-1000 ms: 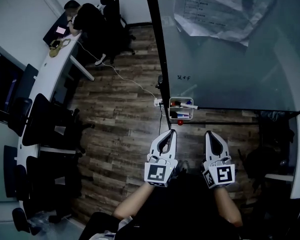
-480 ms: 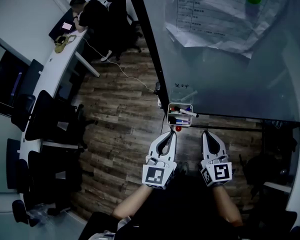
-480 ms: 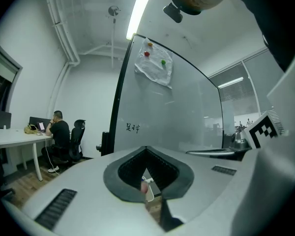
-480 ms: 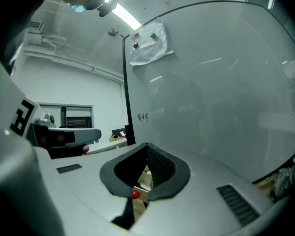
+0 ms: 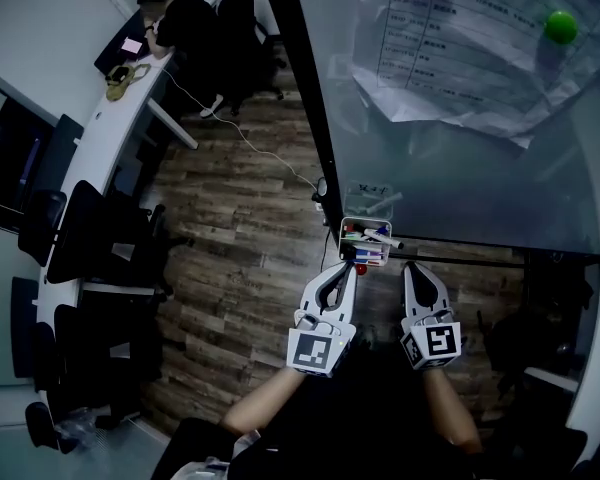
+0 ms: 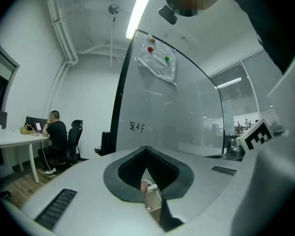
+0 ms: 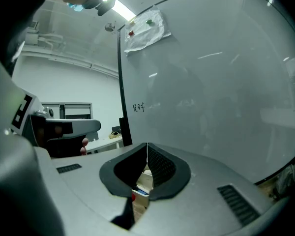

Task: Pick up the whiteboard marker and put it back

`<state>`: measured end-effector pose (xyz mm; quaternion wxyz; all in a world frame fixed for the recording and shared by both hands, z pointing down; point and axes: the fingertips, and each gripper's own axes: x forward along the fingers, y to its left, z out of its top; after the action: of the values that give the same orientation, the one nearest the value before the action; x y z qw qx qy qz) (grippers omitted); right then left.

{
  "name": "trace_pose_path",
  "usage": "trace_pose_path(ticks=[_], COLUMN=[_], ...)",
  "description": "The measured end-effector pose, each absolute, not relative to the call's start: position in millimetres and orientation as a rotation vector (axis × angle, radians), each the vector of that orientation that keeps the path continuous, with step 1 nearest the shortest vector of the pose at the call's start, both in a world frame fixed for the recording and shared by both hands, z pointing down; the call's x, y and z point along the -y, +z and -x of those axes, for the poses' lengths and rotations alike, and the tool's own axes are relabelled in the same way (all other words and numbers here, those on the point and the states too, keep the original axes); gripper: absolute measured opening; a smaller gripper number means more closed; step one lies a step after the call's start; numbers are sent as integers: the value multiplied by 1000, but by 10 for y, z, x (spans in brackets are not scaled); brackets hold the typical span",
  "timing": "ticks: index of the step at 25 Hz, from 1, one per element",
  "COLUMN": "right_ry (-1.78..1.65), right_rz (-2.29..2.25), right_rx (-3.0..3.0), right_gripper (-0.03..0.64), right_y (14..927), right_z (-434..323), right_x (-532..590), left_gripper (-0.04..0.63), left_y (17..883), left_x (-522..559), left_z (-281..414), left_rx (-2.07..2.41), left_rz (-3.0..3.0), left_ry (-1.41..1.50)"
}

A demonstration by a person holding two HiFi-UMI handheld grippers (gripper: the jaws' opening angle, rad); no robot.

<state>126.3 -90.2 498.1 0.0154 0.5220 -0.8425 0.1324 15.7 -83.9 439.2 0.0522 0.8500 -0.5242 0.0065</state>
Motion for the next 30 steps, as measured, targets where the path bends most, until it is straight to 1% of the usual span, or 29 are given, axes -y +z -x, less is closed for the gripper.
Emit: trace_pose_path(ticks=[12, 18, 30], right_ry=[499, 544, 599], right_rz=[-1627, -1583, -1539], right_rx=[2577, 2552, 2507], right_gripper=[18, 94, 137], right_y=[5309, 5499, 5794], right_z=[-1222, -1178, -1168], right_x=[1150, 1204, 1403], left_gripper=[9, 8, 8], left_y=[4596, 4653, 4775], left_x=[970, 982, 1098], left_z=[-170, -145, -93], left_rx=[1523, 1508, 1488], left_rz=[-2562, -2551, -2520], left_ry=[23, 23, 44])
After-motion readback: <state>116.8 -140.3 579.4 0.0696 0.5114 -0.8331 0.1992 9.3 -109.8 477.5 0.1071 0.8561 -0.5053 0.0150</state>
